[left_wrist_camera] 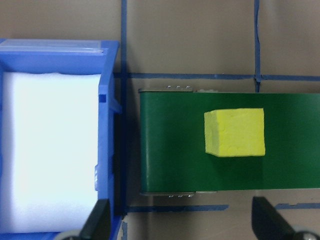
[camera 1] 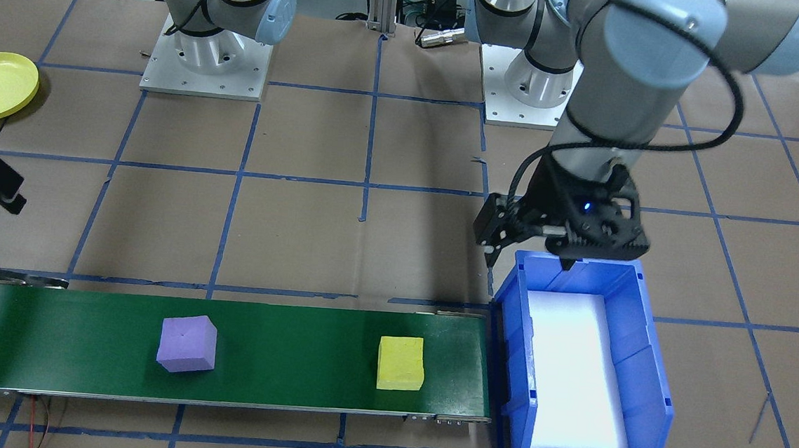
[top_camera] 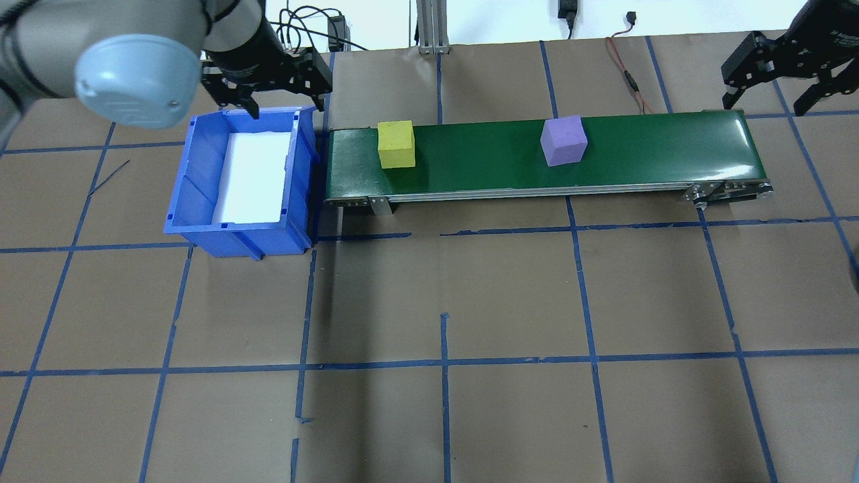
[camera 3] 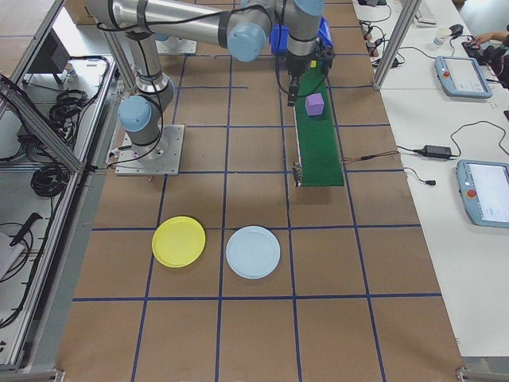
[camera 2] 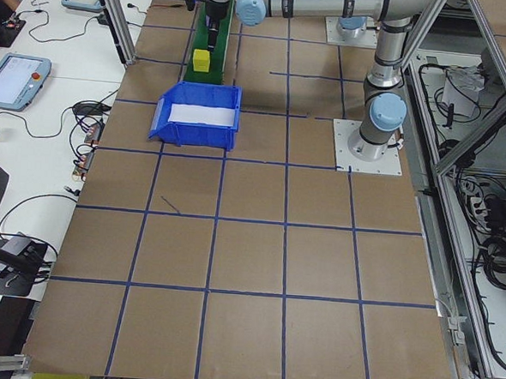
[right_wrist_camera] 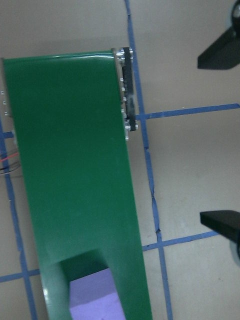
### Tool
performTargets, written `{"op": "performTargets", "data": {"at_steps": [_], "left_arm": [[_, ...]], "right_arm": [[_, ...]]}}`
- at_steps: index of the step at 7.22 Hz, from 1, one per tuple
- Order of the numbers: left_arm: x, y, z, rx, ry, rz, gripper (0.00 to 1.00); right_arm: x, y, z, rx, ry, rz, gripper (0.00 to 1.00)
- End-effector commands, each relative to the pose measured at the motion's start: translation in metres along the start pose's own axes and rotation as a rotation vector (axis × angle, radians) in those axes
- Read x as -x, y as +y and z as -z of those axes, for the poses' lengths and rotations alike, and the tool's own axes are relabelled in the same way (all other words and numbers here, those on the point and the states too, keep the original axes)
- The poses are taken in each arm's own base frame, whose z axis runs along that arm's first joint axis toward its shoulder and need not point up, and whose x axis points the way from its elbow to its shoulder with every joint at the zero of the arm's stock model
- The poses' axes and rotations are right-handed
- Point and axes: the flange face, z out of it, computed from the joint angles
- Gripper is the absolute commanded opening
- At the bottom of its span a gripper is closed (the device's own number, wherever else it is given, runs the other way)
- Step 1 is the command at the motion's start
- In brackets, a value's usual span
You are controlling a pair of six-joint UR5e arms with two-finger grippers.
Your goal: Move block left to right into plate
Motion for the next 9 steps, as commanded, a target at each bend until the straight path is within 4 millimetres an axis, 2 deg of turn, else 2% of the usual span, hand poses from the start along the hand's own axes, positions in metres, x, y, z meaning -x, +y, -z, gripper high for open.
{"op": "performTargets", "data": {"at_steps": [1,2,4,6,7,9], "left_arm": [[0.028,0.041,0.028,0.157,-0.022,0.059,1.0],[0.025,0.046,0.028,0.171,-0.028,0.056,1.0],[0.03,0.053,0.023,0.205,-0.03,0.063,1.0],[0.033,0.052,0.021,0.208,-0.03,0.066,1.0],[0.034,0.052,0.02,0.209,-0.031,0.06,1.0],[0.035,0.052,0.02,0.209,-0.031,0.062,1.0]], "right_arm": [[-0.019,-0.046,-0.061,-0.045,-0.086,0.065,1.0],[-0.034,-0.06,-0.08,-0.082,-0.133,0.117,1.0],[-0.028,-0.056,-0.107,-0.09,-0.227,0.25,1.0],[-0.021,-0.056,-0.121,-0.184,-0.272,0.313,1.0],[-0.019,-0.058,-0.12,-0.201,-0.298,0.314,1.0],[-0.016,-0.059,-0.134,-0.182,-0.354,0.266,1.0]]}}
